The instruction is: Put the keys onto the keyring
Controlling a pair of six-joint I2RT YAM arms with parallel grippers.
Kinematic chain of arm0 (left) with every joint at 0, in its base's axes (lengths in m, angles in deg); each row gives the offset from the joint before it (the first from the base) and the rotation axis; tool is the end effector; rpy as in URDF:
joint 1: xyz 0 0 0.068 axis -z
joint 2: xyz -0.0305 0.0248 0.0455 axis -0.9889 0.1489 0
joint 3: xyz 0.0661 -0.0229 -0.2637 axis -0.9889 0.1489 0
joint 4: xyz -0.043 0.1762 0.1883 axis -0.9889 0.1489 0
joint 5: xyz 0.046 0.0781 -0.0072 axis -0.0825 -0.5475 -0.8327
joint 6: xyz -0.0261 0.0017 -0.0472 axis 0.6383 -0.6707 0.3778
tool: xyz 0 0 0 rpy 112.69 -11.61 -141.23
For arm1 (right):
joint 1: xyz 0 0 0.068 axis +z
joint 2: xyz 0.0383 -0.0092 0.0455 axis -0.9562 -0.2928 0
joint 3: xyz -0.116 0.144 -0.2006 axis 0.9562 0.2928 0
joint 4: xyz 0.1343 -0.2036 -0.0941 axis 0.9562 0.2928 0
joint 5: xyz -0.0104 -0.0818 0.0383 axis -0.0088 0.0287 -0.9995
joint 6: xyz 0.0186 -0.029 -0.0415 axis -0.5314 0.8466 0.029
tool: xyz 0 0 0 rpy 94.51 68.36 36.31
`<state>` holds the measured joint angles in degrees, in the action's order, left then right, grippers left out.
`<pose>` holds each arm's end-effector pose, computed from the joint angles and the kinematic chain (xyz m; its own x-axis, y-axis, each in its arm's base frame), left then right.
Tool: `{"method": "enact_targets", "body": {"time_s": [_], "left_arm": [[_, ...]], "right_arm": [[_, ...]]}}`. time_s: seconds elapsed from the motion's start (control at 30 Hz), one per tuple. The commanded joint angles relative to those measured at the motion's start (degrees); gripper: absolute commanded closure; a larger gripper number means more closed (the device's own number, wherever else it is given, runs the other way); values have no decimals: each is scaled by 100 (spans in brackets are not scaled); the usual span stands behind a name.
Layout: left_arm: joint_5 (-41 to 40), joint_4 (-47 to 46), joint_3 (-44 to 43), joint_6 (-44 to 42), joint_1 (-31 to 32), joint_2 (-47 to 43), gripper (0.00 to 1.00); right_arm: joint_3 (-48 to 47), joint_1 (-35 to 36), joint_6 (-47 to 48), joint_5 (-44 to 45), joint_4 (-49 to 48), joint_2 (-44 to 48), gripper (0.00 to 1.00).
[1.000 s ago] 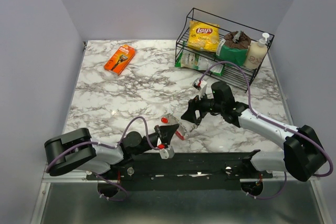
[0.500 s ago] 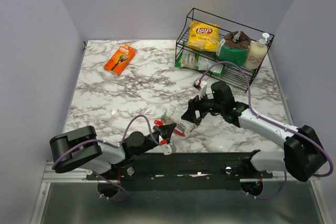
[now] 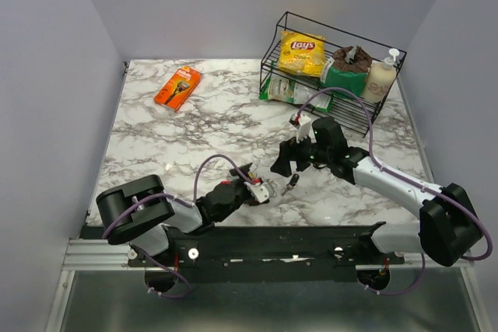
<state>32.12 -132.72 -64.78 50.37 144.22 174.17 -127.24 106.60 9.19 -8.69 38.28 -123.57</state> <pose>0.1154 -0.2044 0.1370 0.2560 0.4373 -0.8621 0.7036 0.5273 0.4764 0.2195 0.1634 0.2254 -0.6435 -0.2005 -0.7388 -0.6583 0.6374 0.4004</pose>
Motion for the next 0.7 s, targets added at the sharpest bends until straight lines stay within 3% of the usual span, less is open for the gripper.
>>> {"method": "enact_targets", "body": {"time_s": [0.0,0.07,0.13,0.17,0.2,0.27,0.3,0.33,0.37,0.4,0.5,0.67], "left_arm": [[-1447,-423,-118,684,-12,-45,1],[-2036,-732,-3,1016,-21,-387,1],[-3306,-831,-64,1620,-47,-833,1],[-3505,-587,-117,1781,-64,-1036,1],[-3481,355,-196,1930,-99,-1282,1],[-2789,1956,-722,2824,-450,-2055,1],[-2534,3574,-959,3350,-721,-2258,1],[-2183,4295,-1422,4443,-1020,-2504,1],[-1440,4920,-1627,4872,-1701,-2567,1],[-1050,5901,-1812,5146,-1969,-2576,1],[-230,7206,-2463,5482,-2533,-2384,1],[1385,7415,-2307,5913,-3148,-2137,1]], "right_arm": [[-190,-40,-71,328,181,65,5],[-190,-40,16,364,190,197,0],[-199,-40,78,478,199,276,0],[-217,-40,87,513,199,276,0],[-269,-40,87,531,216,259,0],[-357,-40,26,584,225,110,0],[-488,-40,-1,584,286,31,0],[-576,-40,-10,532,322,-74,0],[-655,-40,-10,488,366,-163,0],[-726,-40,-18,435,436,-311,0],[-911,-40,-71,259,419,-592,0],[-1270,-40,-80,66,463,-1103,0]]}}
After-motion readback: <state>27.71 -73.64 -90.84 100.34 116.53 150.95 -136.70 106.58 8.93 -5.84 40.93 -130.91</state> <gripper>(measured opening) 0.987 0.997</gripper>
